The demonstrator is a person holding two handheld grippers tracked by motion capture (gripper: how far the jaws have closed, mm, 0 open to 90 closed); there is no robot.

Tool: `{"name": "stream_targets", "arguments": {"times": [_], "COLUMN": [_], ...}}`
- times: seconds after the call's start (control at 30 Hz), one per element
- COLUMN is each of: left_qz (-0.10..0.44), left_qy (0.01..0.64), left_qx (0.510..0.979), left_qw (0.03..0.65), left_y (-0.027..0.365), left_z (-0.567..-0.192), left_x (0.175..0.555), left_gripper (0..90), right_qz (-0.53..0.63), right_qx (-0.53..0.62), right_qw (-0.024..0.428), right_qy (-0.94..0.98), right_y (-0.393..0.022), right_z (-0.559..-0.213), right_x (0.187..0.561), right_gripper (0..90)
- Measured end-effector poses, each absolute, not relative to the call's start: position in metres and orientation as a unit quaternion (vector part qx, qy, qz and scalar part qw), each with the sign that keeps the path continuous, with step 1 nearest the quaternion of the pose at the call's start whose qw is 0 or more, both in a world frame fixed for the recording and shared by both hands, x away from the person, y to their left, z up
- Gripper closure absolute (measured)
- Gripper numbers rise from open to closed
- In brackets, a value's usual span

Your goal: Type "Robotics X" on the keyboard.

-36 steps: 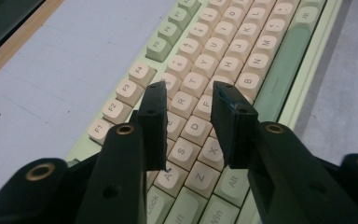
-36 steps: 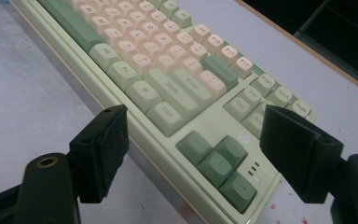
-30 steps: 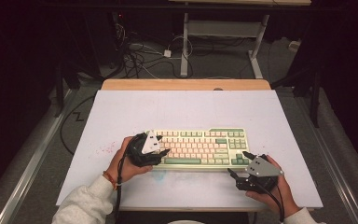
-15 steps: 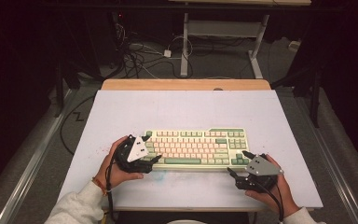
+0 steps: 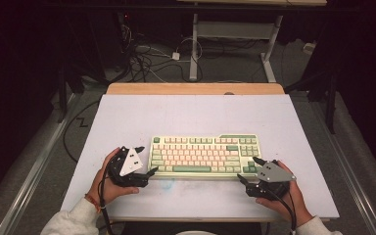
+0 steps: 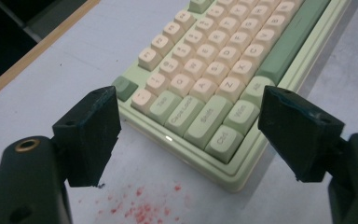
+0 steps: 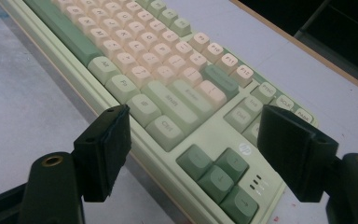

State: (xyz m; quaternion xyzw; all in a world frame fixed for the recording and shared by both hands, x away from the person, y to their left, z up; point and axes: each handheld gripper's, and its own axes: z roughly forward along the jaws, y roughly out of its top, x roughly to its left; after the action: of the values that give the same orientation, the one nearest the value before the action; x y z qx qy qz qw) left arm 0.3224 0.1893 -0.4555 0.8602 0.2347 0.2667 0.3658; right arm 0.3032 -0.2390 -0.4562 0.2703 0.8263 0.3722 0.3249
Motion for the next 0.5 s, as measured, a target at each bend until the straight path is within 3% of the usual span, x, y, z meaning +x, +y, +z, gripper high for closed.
{"name": "stream_targets", "arguments": {"times": [0.2,0.5], "left_qz": [0.268,0.262], "left_qy": [0.246,0.254], "left_qx": [0.859,0.863], "left_qw": [0.359,0.35], "left_y": [0.198,0.202], "left_z": [-0.46,-0.466], "left_x": [0.319,0.315], "left_gripper": [20.1,20.7], "right_qz": [0.375,0.382], "right_qx": [0.269,0.27], "right_qw": [0.324,0.328], "right_qy": [0.825,0.821], "right_y": [-0.236,-0.234], "right_z": [-0.453,-0.449], "right_x": [0.305,0.309], "right_gripper": [31.3,30.3]}}
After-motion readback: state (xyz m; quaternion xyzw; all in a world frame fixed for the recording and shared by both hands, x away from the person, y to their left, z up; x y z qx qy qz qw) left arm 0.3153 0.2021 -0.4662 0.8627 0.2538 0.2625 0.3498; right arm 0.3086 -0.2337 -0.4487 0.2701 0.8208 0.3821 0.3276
